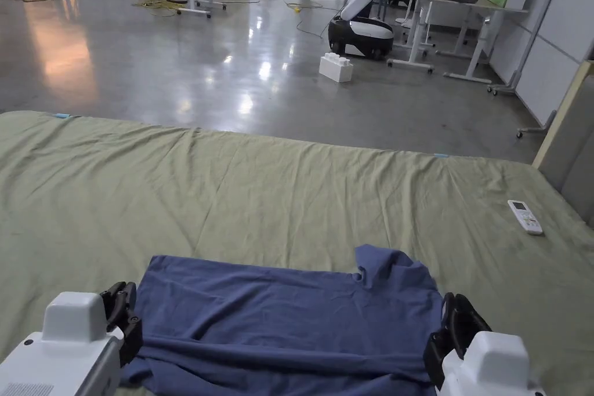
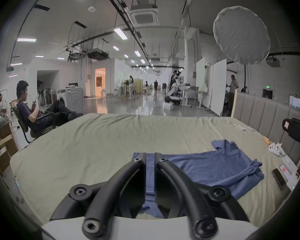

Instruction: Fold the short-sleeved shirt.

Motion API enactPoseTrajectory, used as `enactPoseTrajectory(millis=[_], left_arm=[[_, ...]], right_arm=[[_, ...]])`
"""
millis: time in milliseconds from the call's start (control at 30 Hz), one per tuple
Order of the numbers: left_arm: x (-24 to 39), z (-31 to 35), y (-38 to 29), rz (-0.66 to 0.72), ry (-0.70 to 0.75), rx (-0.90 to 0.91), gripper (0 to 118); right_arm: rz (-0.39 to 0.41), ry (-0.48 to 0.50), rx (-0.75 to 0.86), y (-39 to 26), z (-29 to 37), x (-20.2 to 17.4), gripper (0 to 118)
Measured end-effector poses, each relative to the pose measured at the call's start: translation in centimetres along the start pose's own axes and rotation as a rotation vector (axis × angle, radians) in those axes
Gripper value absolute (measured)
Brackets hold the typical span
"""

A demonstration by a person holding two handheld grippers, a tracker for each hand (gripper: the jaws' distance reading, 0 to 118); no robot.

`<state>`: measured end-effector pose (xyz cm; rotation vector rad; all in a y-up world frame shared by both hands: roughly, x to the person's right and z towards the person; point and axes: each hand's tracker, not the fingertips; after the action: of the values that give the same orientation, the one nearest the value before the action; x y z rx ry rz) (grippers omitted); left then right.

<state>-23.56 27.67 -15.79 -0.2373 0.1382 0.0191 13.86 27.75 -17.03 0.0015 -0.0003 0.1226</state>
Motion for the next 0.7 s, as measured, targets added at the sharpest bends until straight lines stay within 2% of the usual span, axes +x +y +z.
enactPoseTrajectory(millis=[100,333,500,633,700], left_arm=[[0.9,1.3,0.2,-0.047,0.023,0.031,3],[-1.6,1.1,0.1,-0.028,0.037,-0.042,3],[-5.2,-2.5,-1.3,0.028,0.025,-0.237,3],[-7.5,-7.3,-2.8,0.060,-0.014,-0.477,3],[-8.2,-9.5,-3.4,0.069,-0.013,-0.551,7]], right_arm=[[0.011,0.010,-0.004,0.2,0.4,-0.1,1],[-0.008,-0.006,-0.030,-0.1,0.8,0.6,0],[0.014,-0.004,-0.067,-1.0,0.8,1.1,1],[0.037,-0.008,-0.104,-1.9,0.8,1.2,0],[0.043,-0.008,-0.124,-2.3,0.7,1.3,0]])
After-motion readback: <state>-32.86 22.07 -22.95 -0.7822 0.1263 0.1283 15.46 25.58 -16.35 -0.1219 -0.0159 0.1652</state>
